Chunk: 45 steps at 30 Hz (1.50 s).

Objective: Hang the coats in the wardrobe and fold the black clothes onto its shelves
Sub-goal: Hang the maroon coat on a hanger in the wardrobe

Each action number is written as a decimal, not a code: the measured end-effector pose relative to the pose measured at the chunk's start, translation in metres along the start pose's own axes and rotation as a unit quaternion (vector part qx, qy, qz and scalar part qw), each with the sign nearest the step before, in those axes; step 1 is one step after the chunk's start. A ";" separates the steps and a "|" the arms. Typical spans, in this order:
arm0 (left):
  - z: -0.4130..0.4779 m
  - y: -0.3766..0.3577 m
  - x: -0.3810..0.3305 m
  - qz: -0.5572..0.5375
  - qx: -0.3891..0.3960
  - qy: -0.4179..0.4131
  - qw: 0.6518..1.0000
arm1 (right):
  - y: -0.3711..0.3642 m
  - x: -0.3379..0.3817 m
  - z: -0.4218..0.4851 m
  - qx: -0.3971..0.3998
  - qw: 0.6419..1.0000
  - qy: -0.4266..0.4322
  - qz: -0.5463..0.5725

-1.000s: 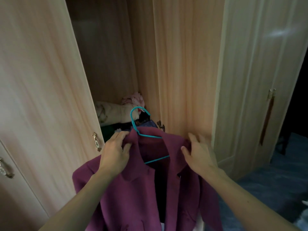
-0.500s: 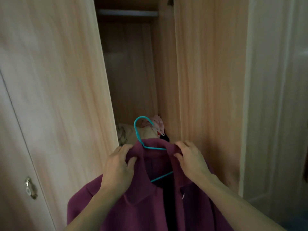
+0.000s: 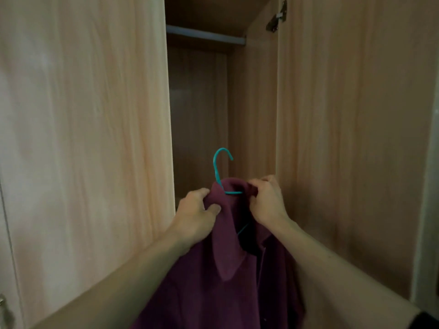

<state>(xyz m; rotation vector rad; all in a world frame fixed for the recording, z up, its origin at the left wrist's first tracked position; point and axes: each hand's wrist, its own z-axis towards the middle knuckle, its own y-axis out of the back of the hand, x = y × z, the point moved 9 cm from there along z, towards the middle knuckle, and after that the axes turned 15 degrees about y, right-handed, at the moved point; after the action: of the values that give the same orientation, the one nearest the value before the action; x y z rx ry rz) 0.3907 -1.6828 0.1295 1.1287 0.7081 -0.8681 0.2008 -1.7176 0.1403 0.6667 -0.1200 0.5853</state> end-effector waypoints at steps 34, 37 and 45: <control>0.257 -0.094 -0.055 -0.040 -0.177 -0.157 0.971 | 0.023 -0.102 0.109 -0.009 1.000 0.025 -0.001; 0.283 -0.107 -0.075 0.068 -0.134 -0.248 0.957 | 0.027 -0.101 0.123 -0.012 0.998 0.059 0.030; 0.333 -0.098 -0.135 0.060 -0.186 -0.354 0.914 | 0.050 -0.109 0.193 -0.063 0.992 0.106 0.030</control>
<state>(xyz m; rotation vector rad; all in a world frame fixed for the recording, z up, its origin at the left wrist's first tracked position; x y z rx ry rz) 0.2554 -1.9895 0.2925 0.4469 0.1773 -0.9090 0.0979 -1.8564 0.2880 0.4760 0.0221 0.6962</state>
